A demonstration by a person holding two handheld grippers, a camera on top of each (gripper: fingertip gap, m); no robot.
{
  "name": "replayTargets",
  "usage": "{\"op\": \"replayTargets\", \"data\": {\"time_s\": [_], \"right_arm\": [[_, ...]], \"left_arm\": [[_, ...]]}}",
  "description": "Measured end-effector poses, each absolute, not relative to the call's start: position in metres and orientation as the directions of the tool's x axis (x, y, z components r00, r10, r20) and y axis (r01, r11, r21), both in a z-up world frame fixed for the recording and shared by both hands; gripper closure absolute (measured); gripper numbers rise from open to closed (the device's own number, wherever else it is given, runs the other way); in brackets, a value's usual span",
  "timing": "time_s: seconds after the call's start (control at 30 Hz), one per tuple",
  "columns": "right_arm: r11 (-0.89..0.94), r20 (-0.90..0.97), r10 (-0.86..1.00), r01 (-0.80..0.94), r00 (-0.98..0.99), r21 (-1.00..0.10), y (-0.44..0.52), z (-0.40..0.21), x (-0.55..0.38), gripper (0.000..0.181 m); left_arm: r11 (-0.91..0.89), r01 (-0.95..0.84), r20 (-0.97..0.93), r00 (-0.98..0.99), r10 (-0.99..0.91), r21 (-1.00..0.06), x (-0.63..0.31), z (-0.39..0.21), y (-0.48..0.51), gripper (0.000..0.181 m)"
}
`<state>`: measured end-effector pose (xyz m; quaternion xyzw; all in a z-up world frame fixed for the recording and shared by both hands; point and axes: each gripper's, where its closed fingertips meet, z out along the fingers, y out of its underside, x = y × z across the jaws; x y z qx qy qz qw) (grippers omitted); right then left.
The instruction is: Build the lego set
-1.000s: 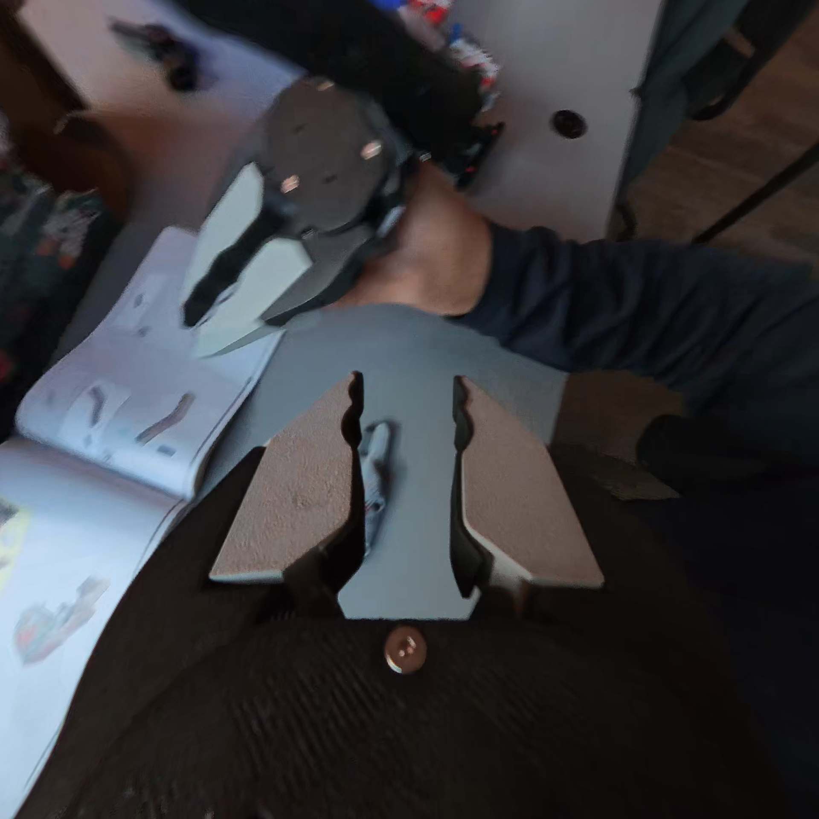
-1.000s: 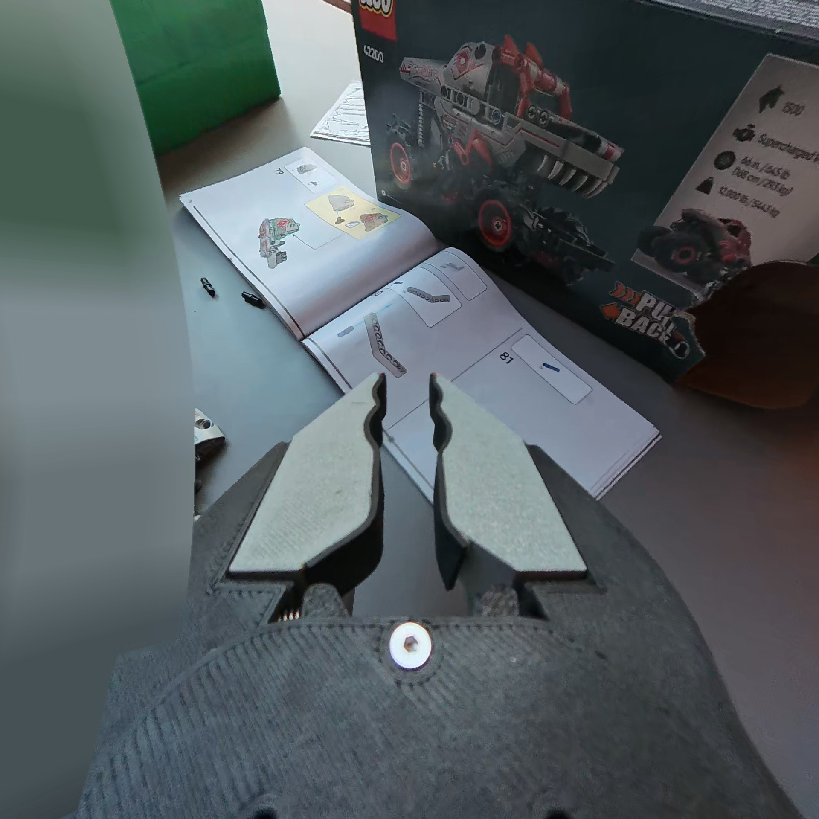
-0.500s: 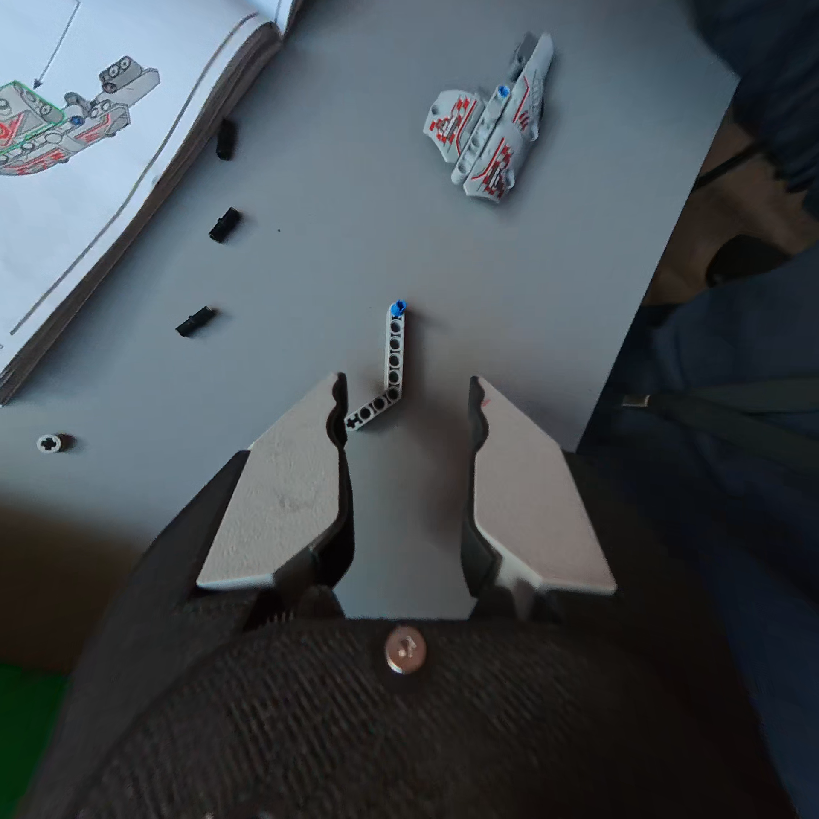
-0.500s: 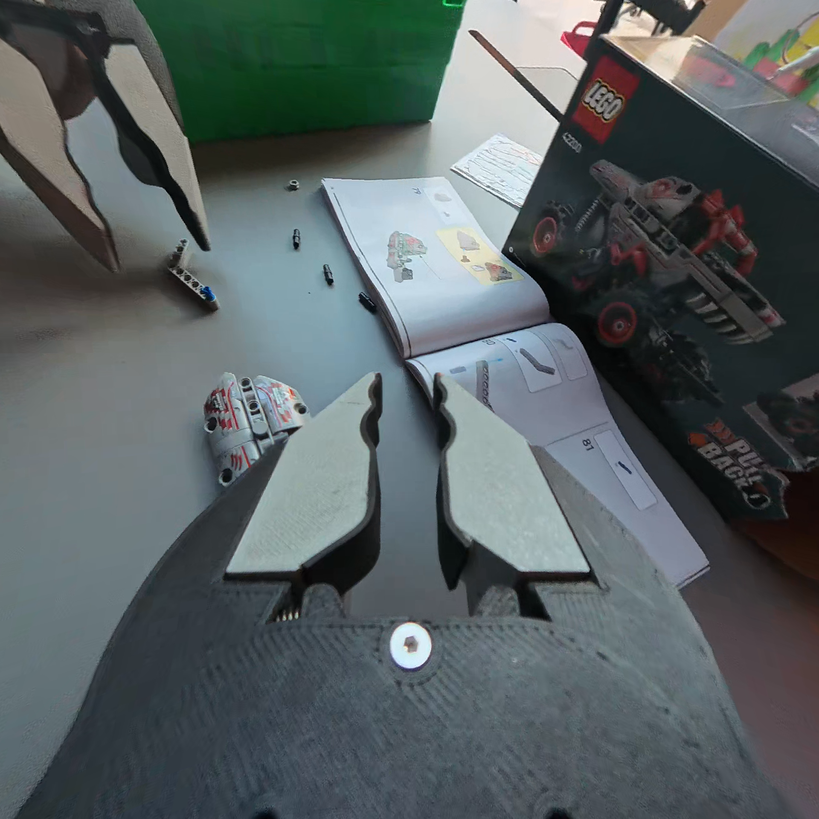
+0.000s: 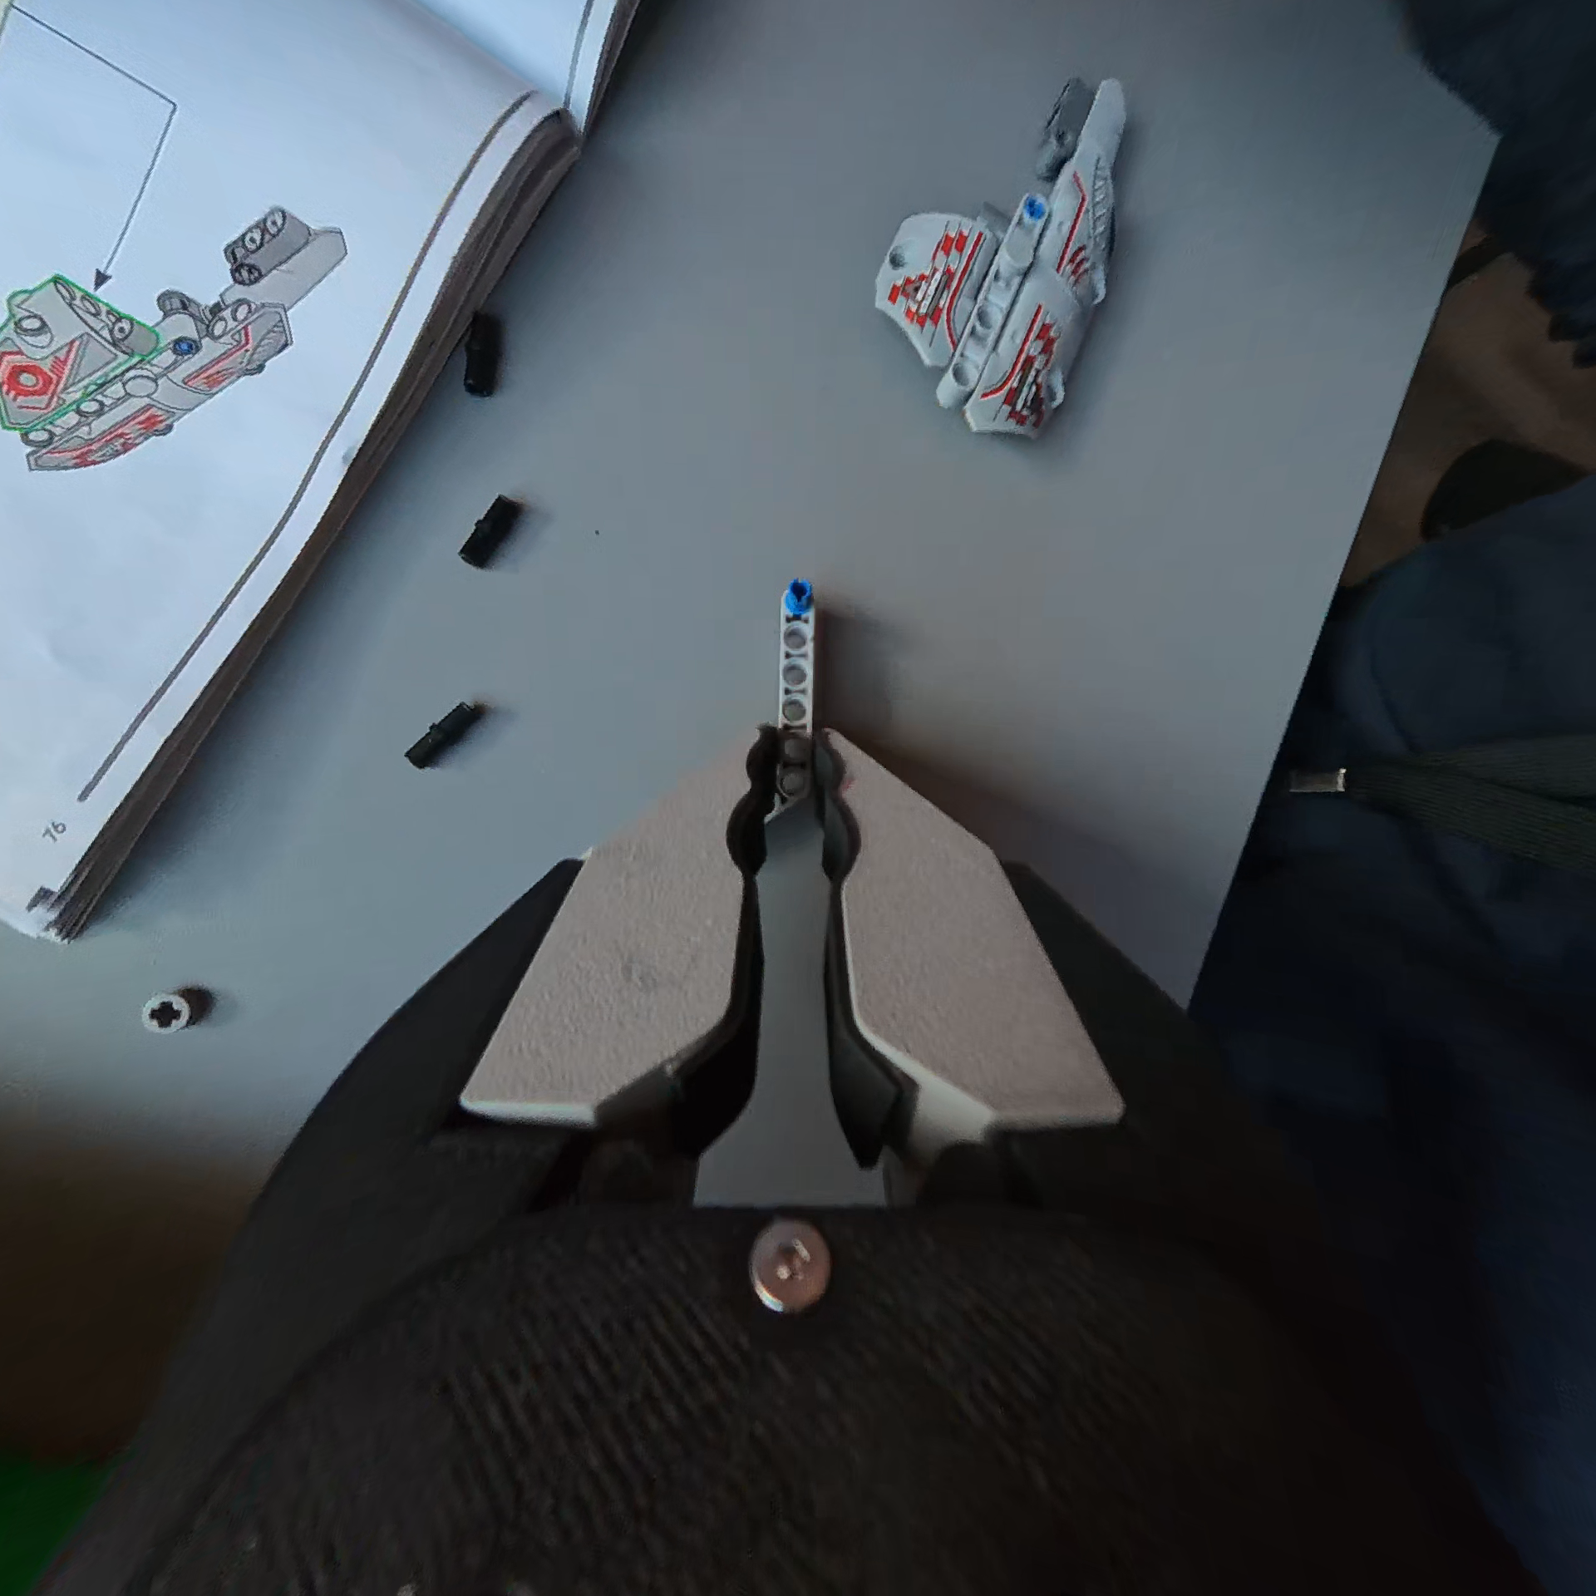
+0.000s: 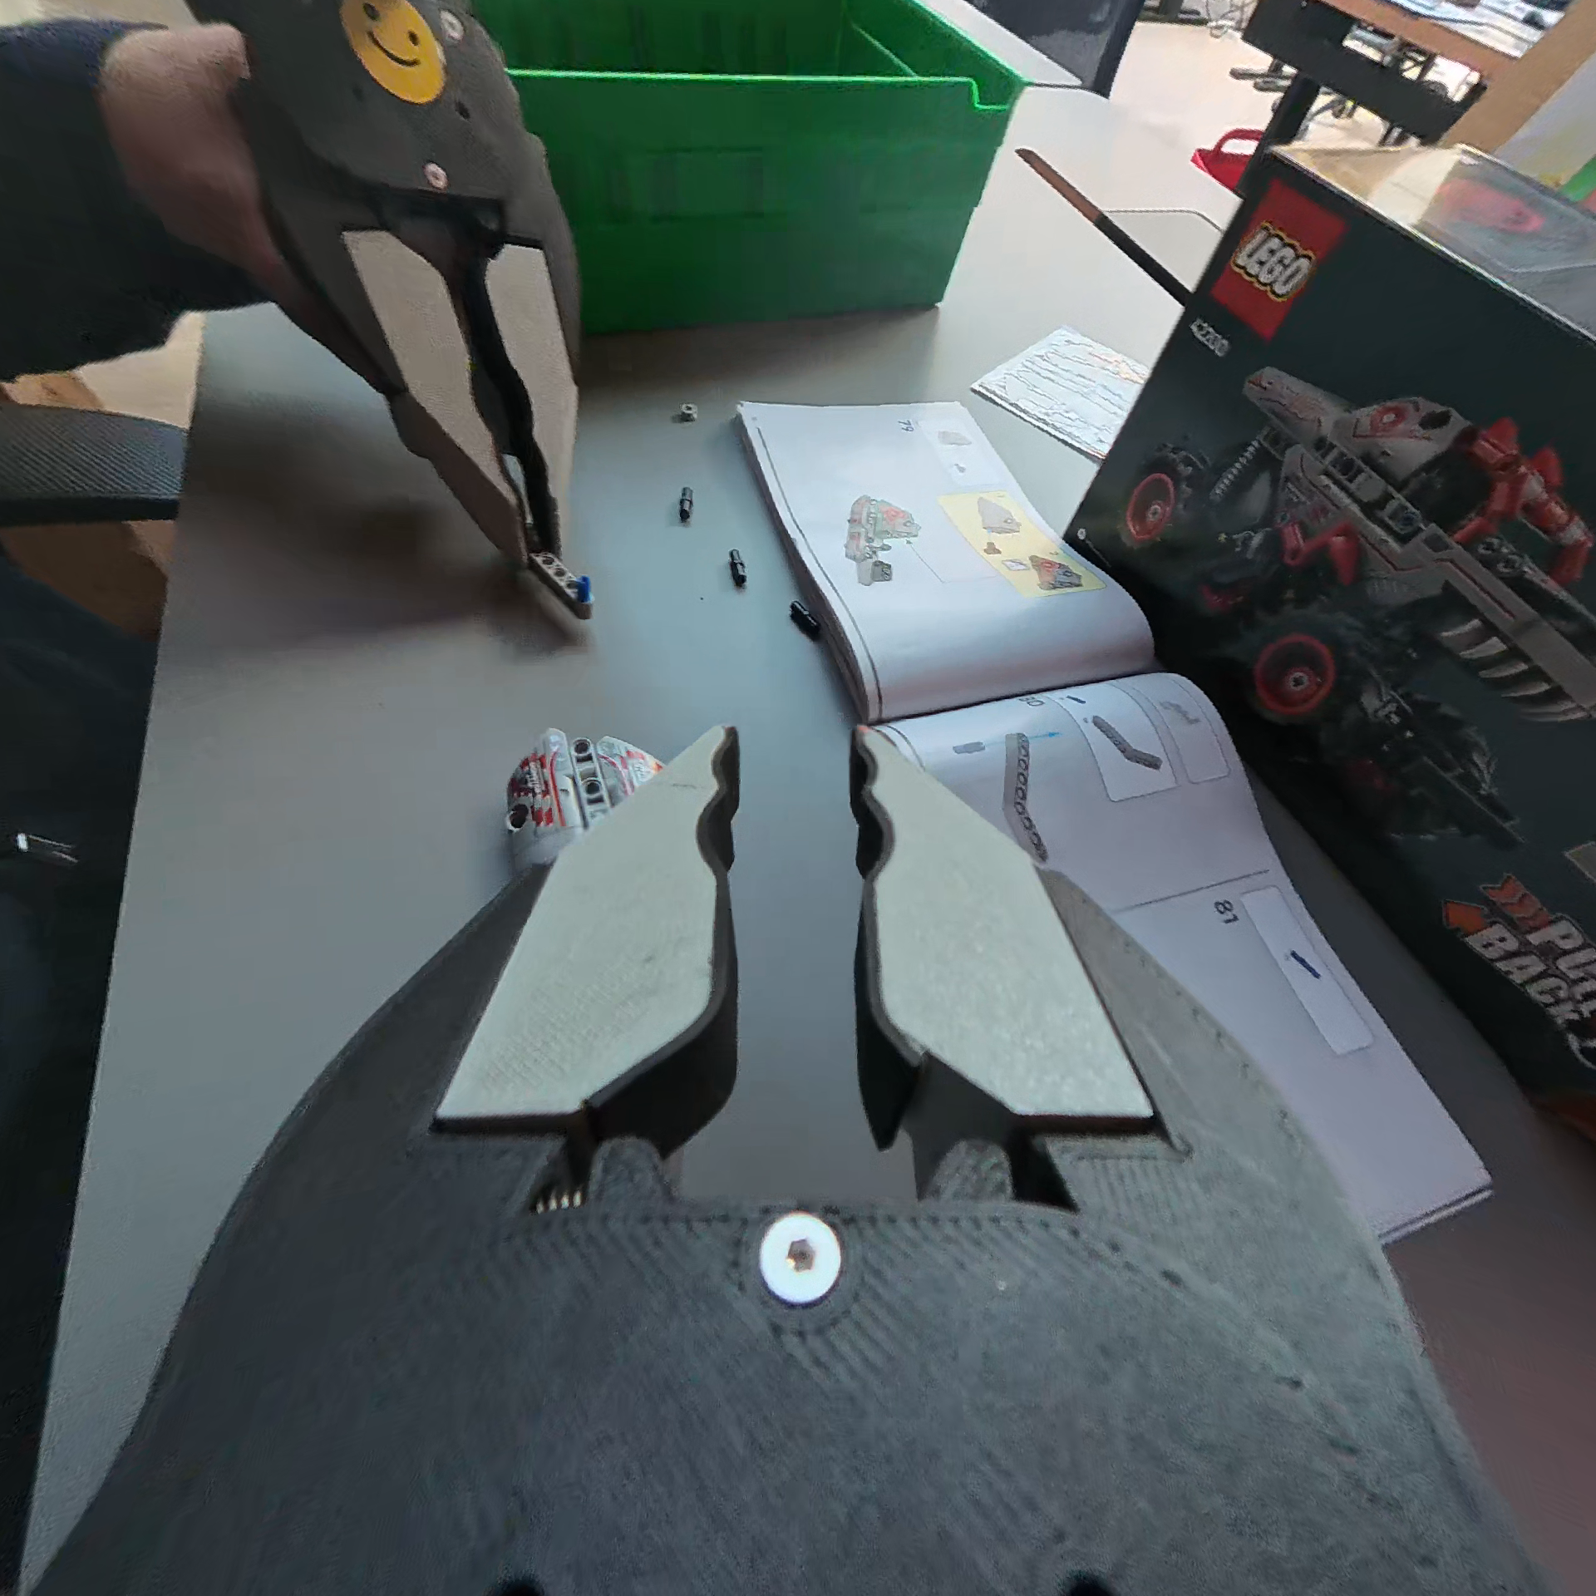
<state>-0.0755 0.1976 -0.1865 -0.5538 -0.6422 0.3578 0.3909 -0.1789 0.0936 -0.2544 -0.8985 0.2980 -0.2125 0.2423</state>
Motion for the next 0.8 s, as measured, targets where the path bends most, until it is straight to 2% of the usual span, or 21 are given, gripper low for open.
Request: {"op": "replayTargets", "data": {"time_s": [0.03, 0.33, 0.47, 0.8], "right_arm": [[0.130, 0.096, 0.990, 0.424, -0.101, -0.896, 0.193, -0.186, -0.077, 0.159], [0.100, 0.030, 0.987, 0.451, -0.160, -0.887, 0.176, -0.198, -0.085, 0.160], [0.101, 0.017, 0.983, 0.467, -0.181, -0.878, 0.169, -0.204, -0.091, 0.160], [0.118, 0.026, 0.980, 0.466, -0.198, -0.877, 0.163, -0.204, -0.096, 0.160]], "left_arm": [[-0.697, -0.420, 0.247, 0.725, -0.643, -0.581, -0.176, -0.251, 0.096, 0.176], [-0.642, -0.254, 0.353, 0.663, -0.660, -0.724, -0.162, -0.219, 0.114, 0.177], [-0.664, -0.198, 0.424, 0.631, -0.649, -0.721, -0.160, -0.214, 0.116, 0.176], [-0.638, -0.237, 0.385, 0.629, -0.675, -0.732, -0.156, -0.209, 0.121, 0.176]]}}
